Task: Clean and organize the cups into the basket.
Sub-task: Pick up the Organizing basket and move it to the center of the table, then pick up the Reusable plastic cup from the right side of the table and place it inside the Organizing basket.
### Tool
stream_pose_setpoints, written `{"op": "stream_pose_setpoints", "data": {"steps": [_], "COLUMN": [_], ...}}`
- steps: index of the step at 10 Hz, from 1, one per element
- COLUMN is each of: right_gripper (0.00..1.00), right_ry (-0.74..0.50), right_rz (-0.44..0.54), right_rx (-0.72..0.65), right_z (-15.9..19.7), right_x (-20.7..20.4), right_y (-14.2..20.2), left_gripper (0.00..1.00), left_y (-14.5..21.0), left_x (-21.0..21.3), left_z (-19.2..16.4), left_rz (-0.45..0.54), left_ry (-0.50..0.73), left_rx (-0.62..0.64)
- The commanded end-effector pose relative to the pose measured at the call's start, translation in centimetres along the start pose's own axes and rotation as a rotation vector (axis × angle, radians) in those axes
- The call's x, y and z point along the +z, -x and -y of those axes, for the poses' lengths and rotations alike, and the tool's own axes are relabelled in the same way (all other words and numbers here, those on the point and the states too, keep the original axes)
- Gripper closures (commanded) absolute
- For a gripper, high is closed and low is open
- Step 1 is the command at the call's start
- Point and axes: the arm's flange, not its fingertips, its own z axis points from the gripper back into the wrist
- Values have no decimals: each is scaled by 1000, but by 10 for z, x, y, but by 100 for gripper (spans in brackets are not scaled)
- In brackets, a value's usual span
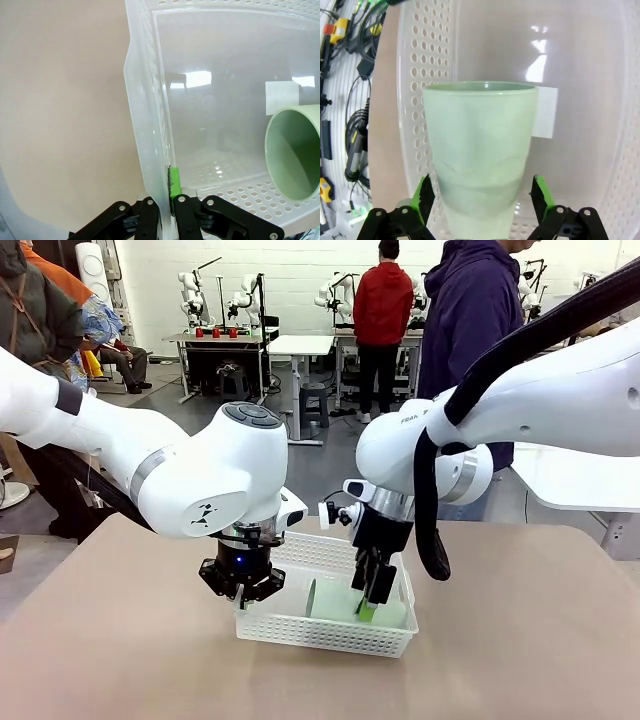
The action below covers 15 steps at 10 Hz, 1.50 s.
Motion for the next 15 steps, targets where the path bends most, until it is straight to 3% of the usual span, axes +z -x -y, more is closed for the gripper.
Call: {"op": "stream_pose_setpoints", "data": {"steps": [1, 4, 7, 10, 12, 15], "right_gripper": [0, 0, 0, 0, 0, 0], "right_ry": [120, 253, 327, 367, 385, 382], "right_rz": [96, 314, 547, 680, 827, 942], "right_rx": [14, -13, -89, -102, -123, -135], "right_z": [-27, -60, -93, -107, -109, -115], "right_x": [41, 125, 168, 180, 174, 159], "right_y": [20, 87, 192, 300, 368, 429], "left_gripper": [100, 100, 100, 100, 100, 100], "left_y": [2, 2, 2, 2, 2, 2], "left_x": [-2, -2, -2, -2, -2, -2], "left_z": [2, 2, 2, 2, 2, 2], "left_rz": [0, 0, 0, 0, 0, 0], "left_ry": [-11, -11, -11, -11, -11, -11], "left_rx": [-4, -4, -4, -4, -4, -4]}}
